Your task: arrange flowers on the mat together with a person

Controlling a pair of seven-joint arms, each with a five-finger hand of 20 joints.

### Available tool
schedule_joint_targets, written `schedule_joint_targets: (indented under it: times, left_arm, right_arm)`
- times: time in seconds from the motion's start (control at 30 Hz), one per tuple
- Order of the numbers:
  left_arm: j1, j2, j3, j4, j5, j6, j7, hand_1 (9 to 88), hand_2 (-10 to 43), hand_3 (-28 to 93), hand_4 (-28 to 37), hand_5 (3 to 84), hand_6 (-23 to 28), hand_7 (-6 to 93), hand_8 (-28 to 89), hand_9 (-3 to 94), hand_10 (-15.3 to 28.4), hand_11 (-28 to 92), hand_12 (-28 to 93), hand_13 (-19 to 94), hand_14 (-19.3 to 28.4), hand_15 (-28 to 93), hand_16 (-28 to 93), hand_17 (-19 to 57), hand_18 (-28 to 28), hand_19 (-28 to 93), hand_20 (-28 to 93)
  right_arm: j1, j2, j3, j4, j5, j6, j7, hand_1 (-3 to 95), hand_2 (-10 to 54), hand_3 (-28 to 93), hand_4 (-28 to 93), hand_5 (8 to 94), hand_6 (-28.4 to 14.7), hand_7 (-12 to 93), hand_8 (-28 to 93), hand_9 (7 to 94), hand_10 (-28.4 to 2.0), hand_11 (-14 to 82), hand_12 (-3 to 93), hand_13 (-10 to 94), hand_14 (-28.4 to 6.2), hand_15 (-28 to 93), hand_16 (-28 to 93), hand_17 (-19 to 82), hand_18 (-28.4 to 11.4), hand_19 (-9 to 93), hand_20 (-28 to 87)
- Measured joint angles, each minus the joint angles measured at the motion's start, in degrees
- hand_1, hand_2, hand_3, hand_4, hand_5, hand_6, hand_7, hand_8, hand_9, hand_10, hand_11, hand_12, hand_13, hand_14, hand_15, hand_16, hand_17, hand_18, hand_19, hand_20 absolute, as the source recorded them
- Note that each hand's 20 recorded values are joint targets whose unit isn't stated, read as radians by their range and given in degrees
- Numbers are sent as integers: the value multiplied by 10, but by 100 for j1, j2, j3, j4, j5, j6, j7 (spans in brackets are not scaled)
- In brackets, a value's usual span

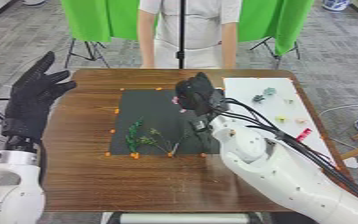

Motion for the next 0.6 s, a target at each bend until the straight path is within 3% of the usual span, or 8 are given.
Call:
schedule_joint_targets:
  times: [0.1, 0.13, 0.2, 0.23, 0.27, 0.3, 0.4, 0.6]
  left_arm:
    - [-533, 48, 451, 166, 39, -71, -14, 218, 87, 722, -259, 305, 50, 35, -61, 303, 184, 163, 101, 213, 271, 432, -58, -86, 266, 512, 136]
    - [-731, 80, 629, 238, 50, -93, -11, 212, 63, 753, -273, 327, 44, 75, -75, 354, 174, 206, 139, 259, 244, 500, -44, -77, 235, 498, 144]
    - [-1156, 159, 1013, 397, 67, -146, -5, 226, 42, 749, -281, 364, 46, 123, -90, 428, 155, 225, 301, 353, 135, 512, 93, -9, 122, 407, 198]
    - [-1369, 195, 1195, 472, 75, -172, -5, 227, 42, 749, -282, 362, 46, 122, -88, 430, 159, 219, 299, 360, 150, 517, 102, -10, 122, 407, 218]
    - [-1577, 225, 1361, 532, 84, -197, -8, 212, 49, 766, -282, 340, 41, 95, -83, 383, 168, 217, 188, 299, 218, 515, 2, -46, 177, 441, 214]
    - [-1760, 245, 1489, 564, 94, -219, -14, 207, 56, 770, -283, 328, 38, 81, -81, 354, 173, 208, 137, 261, 243, 507, -46, -64, 208, 456, 211]
    - [-2202, 263, 1682, 574, 96, -311, -52, 206, 59, 768, -283, 324, 38, 75, -78, 344, 175, 207, 114, 244, 250, 506, -70, -71, 219, 464, 203]
    - [-2710, 305, 1741, 570, 47, -429, -87, 207, 60, 768, -283, 323, 38, 72, -76, 341, 174, 210, 108, 241, 252, 510, -81, -72, 220, 468, 194]
  right_arm:
    - [107, -704, 7, 342, -30, -222, -235, 607, -95, 666, -275, 676, 28, 465, -56, 839, -29, 251, 393, 766, -22, 556, 290, 260, -96, 619, 247]
    - [119, -915, -2, 435, -36, -251, -267, 594, -95, 673, -280, 684, 33, 475, -48, 844, -28, 253, 399, 772, -22, 553, 296, 259, -97, 620, 251]
    - [167, -1260, -130, 567, -37, -240, -251, 542, -95, 642, -282, 697, 67, 527, -51, 872, -4, 232, 446, 799, -15, 545, 280, 261, -98, 649, 256]
    - [221, -1379, -276, 604, -36, -210, -215, 543, -95, 644, -282, 697, 72, 533, -54, 875, -1, 227, 452, 800, -14, 545, 280, 261, -98, 653, 253]
    - [294, -1472, -466, 627, -35, -175, -177, 556, -95, 655, -282, 695, 61, 521, -57, 870, -8, 229, 443, 794, -16, 548, 288, 259, -99, 652, 248]
    - [367, -1549, -652, 643, -36, -150, -159, 572, -95, 666, -281, 694, 45, 500, -57, 862, -19, 235, 429, 786, -19, 549, 301, 254, -102, 648, 245]
    - [561, -1722, -1135, 666, -45, -71, -115, 578, -95, 669, -282, 695, 41, 488, -54, 859, -22, 238, 419, 781, -22, 551, 306, 250, -103, 645, 245]
    - [872, -1886, -1672, 713, -44, -31, 253, 581, -95, 649, -282, 706, 53, 462, -57, 855, -22, 239, 418, 776, -24, 561, 304, 241, -105, 643, 250]
